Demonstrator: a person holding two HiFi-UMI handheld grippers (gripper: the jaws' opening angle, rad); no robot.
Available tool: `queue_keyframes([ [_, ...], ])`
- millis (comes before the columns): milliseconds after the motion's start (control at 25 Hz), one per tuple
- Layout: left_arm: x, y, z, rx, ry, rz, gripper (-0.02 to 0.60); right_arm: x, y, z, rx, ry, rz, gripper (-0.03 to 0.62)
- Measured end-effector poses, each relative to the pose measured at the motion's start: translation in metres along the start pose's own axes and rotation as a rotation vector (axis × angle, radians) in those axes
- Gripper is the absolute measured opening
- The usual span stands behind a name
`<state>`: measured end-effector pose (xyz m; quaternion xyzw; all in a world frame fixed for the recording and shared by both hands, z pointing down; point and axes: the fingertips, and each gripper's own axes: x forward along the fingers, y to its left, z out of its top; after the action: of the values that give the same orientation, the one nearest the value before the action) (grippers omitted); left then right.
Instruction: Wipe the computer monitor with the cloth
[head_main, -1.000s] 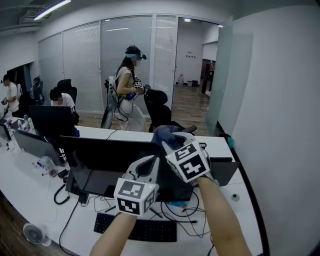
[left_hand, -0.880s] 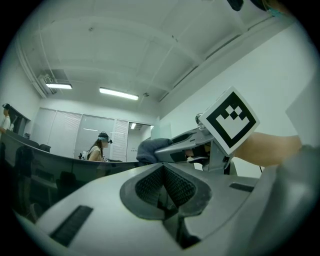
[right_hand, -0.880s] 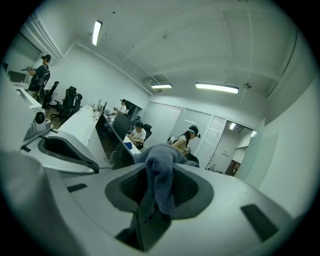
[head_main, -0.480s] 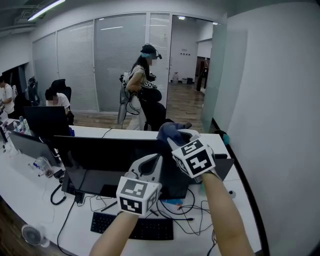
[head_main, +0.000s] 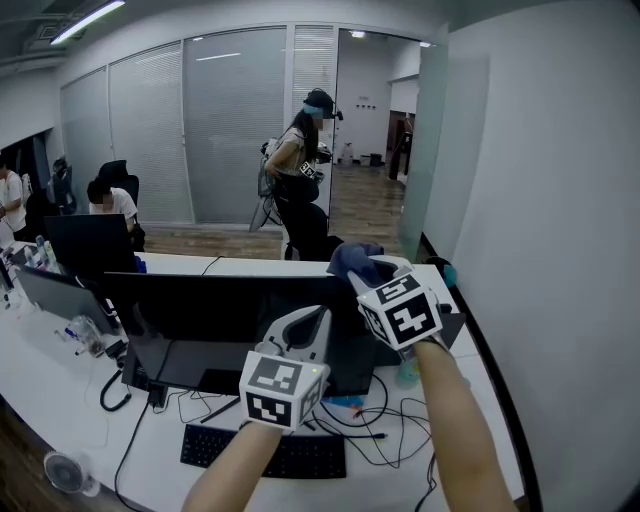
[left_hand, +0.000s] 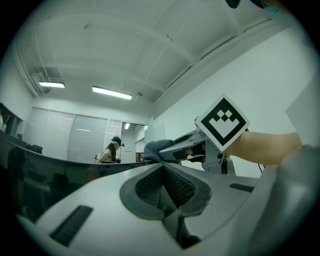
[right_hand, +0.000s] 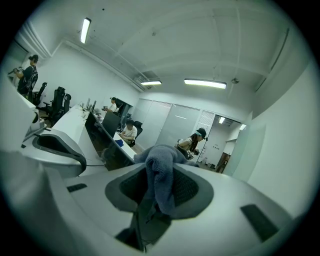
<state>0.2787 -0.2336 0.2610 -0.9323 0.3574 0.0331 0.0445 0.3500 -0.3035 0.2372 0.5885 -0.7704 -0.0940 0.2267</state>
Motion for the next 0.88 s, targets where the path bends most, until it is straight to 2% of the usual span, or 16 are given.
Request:
queue_keyframes([
  [480, 0.017, -0.027, -0.008, 0.01, 0.021, -0.055, 0.006, -0.018, -0.033, -0.017, 0.057, 0.0, -0.053, 0.123],
  [760, 0.018, -0.03, -0.008, 0.02, 0.016, -0.068, 0.006, -0.022, -0.045, -0.022, 0.149, -0.03, -0.083, 0.123],
  [880, 0.018, -0.029, -0.013, 0.013, 0.021, -0.065, 0.006, -0.024, -0.049, -0.026, 0.224, -0.058, -0.103, 0.123],
])
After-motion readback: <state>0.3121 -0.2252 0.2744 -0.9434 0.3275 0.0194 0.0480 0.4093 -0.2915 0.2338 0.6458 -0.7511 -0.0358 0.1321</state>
